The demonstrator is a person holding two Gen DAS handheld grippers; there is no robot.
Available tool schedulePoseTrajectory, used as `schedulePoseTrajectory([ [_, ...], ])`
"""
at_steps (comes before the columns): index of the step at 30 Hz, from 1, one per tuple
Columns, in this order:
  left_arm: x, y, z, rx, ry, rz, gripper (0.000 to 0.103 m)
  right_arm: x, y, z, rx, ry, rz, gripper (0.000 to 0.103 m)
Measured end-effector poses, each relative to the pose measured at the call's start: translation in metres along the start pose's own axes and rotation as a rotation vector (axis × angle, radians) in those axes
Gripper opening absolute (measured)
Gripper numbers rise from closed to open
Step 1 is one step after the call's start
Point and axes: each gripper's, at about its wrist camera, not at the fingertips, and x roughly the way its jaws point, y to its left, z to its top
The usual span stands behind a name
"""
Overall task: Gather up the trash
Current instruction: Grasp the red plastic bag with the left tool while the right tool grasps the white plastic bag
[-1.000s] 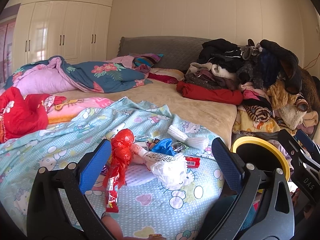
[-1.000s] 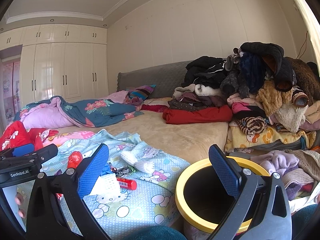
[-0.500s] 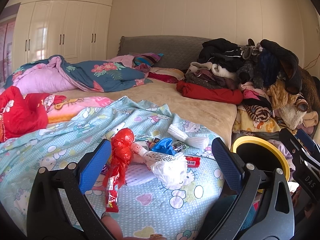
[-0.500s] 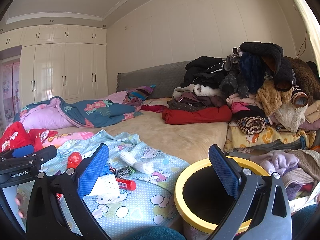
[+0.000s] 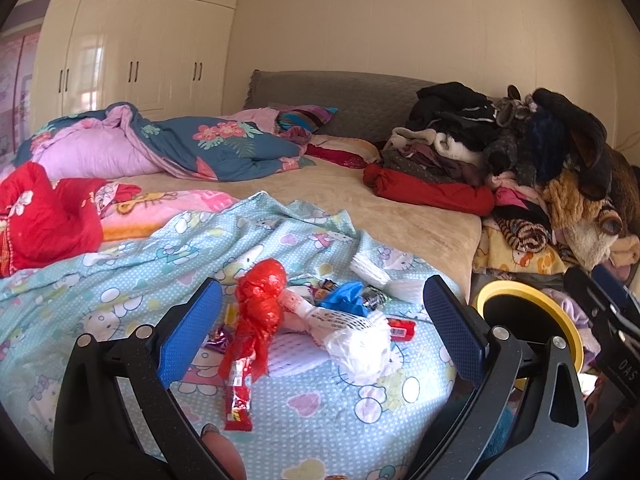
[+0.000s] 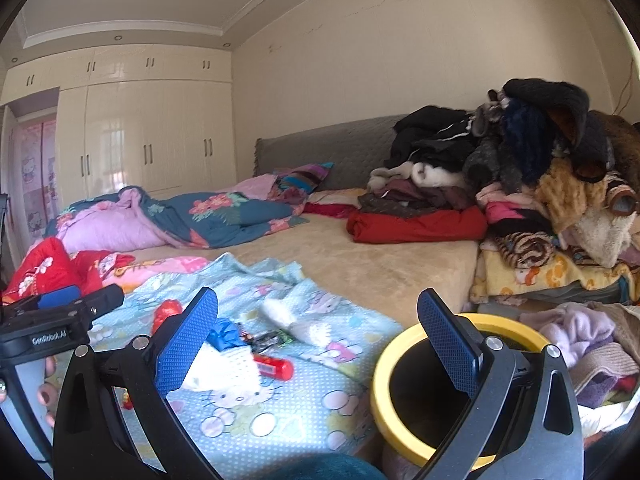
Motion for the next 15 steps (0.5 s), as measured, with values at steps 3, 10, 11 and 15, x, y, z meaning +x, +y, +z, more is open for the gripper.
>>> schedulePoseTrajectory([
  [3, 0.002, 0.013, 0.003, -0.022, -0.001, 0.015, 0.092, 0.007, 0.010, -0.001, -0.009, 0.013, 0.030, 0.097],
  [10, 0.007, 0.042, 0.006, -0.073, 0.001, 0.057, 0.092, 0.021, 0.040, -0.004, -0.044, 0.046, 0.120, 0.097],
  [11, 0.008, 0.048, 0.007, -0.084, -0.001, 0.060, 0.092, 0.024, 0.045, -0.004, -0.049, 0.055, 0.136, 0.097],
  [15, 0.011, 0.068, 0.010, -0.116, -0.004, 0.098, 0.092, 0.035, 0.065, -0.009, -0.084, 0.089, 0.192, 0.097],
])
